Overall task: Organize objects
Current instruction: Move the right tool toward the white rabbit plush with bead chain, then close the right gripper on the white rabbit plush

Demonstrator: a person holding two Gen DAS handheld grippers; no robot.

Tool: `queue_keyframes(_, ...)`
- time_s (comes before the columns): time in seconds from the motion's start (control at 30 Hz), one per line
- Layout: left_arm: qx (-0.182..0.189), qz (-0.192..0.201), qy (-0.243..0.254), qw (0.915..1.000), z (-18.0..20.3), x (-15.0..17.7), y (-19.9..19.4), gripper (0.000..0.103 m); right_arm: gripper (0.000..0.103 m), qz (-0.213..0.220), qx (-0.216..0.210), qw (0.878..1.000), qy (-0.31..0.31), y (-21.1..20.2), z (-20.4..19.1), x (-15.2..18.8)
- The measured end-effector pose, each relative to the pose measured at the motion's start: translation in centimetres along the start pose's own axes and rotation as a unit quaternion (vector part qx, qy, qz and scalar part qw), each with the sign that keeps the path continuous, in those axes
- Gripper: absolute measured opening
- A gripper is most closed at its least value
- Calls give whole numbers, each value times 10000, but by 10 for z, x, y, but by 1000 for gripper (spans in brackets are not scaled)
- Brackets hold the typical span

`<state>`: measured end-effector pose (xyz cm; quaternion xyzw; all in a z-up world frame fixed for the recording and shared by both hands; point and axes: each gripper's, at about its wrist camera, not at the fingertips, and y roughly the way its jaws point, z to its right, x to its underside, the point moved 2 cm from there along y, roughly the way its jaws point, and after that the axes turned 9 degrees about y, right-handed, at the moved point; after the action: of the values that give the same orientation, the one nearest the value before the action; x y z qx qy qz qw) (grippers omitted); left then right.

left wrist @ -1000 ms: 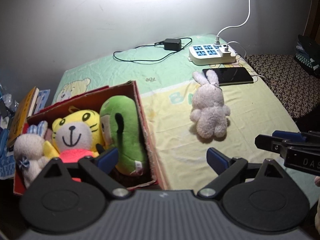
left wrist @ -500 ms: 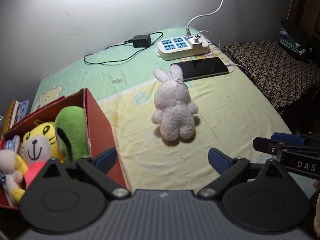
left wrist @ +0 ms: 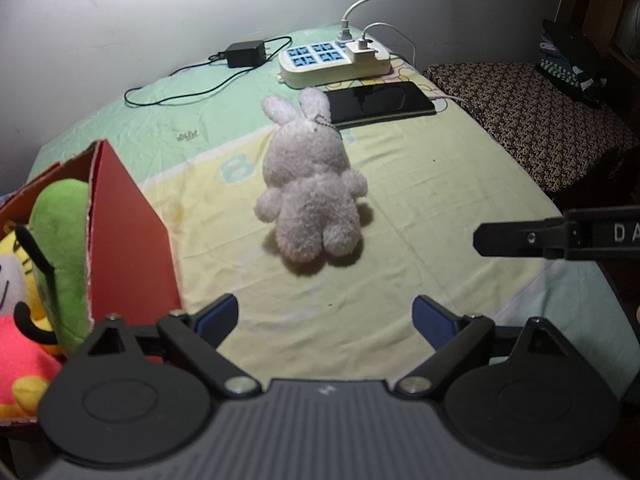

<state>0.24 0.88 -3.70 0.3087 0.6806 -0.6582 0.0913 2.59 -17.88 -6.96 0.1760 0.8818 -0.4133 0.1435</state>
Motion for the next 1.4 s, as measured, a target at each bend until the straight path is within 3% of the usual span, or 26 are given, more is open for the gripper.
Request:
queue_keyframes(0.33, 74, 22, 75, 9999, -4, -5, 31, 86, 45, -311, -596, 9969, 412, 66, 3, -41)
queue_keyframes(0.53, 206, -2, 164, 9997, -7, -3, 32, 88, 48, -460, -914, 9929, 614, 99, 2, -55)
queue_keyframes(0.77, 99, 52, 218, 9997, -6, -1, 25, 92, 54, -552, -1040, 9914, 569, 125, -11, -63)
queue_keyframes(0.87, 86, 115, 255, 9996, -3, 0, 20, 92, 63, -548, -995, 9924, 482, 132, -18, -64)
queue_keyframes(0.97, 99, 148, 229, 9996, 0, 2, 16, 93, 64, -516, -850, 9944, 362, 138, -21, -62)
queue_keyframes(1.0, 91, 147, 223, 9996, 0, 3, 16, 93, 62, -547, -826, 9945, 344, 139, -21, -61)
queue_keyframes(1.03, 82, 146, 208, 9996, 0, 4, 15, 93, 52, -563, -815, 9946, 312, 140, -21, -60)
queue_keyframes(1.2, 160, 112, 113, 9997, -1, 8, 14, 93, 39, -485, -881, 9944, 316, 126, -16, -59)
queue_keyframes(1.27, 283, 124, 62, 9995, -2, 11, 12, 93, 3, -530, -1040, 9928, 278, 116, -13, -57)
queue_keyframes(1.4, 486, 142, 152, 9986, 2, 17, 7, 93, 0, -499, -1036, 9934, 26, 96, -11, -48)
